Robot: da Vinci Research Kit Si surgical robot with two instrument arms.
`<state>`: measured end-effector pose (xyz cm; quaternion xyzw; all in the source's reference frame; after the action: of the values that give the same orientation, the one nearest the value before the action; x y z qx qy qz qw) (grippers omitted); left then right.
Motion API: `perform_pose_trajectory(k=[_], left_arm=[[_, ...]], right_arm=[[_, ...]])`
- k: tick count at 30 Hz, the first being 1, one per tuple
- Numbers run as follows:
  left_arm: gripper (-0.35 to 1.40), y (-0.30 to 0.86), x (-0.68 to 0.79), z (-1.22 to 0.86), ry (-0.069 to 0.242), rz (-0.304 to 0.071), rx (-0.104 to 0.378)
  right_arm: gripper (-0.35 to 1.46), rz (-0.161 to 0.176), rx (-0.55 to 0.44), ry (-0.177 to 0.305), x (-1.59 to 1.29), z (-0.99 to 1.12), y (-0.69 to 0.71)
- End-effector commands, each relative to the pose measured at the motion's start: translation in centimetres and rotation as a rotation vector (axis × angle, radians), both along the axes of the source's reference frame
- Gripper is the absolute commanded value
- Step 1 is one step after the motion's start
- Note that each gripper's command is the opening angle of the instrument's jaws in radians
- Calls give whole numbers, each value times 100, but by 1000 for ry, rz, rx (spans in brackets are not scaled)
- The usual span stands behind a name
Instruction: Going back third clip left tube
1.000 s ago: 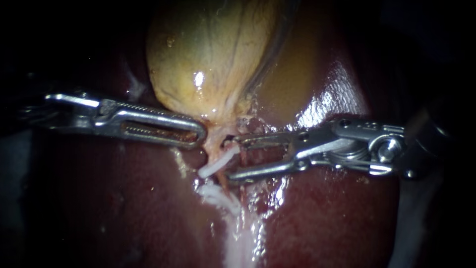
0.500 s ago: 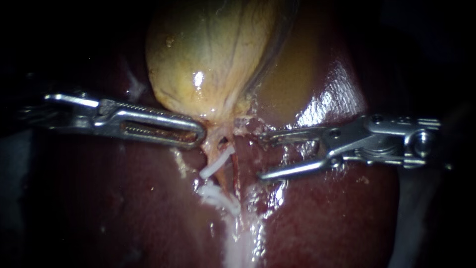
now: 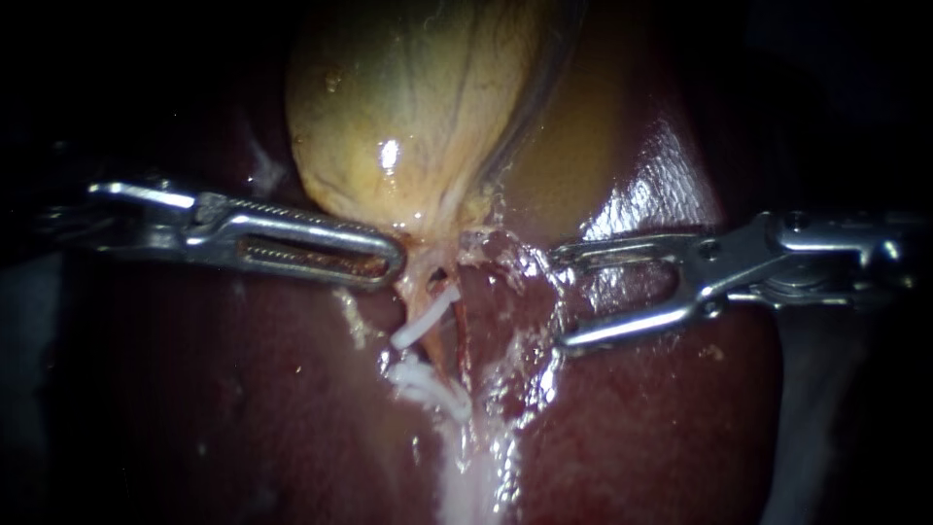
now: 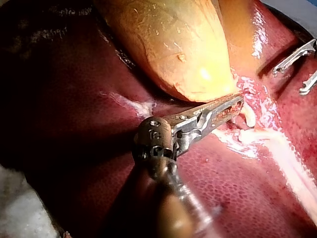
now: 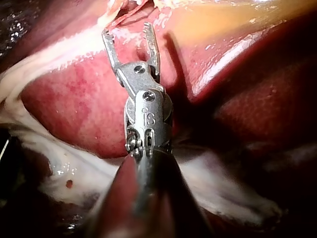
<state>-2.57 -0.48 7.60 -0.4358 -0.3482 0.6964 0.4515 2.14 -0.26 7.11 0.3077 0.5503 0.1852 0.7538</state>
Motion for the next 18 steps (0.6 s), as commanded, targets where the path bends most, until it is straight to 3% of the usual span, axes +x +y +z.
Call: perform_pose_trajectory(k=[1, 10, 18], left_arm=[[-35, 1, -1, 3, 1, 0, 0], [-35, 4, -10, 22, 4, -2, -6], [-35, 0, -28, 33, 5, -1, -9]], right_arm=[[50, -1, 0, 1, 0, 0, 0], [50, -3, 1, 2, -4, -2, -1], [50, -3, 1, 2, -4, -4, -2]])
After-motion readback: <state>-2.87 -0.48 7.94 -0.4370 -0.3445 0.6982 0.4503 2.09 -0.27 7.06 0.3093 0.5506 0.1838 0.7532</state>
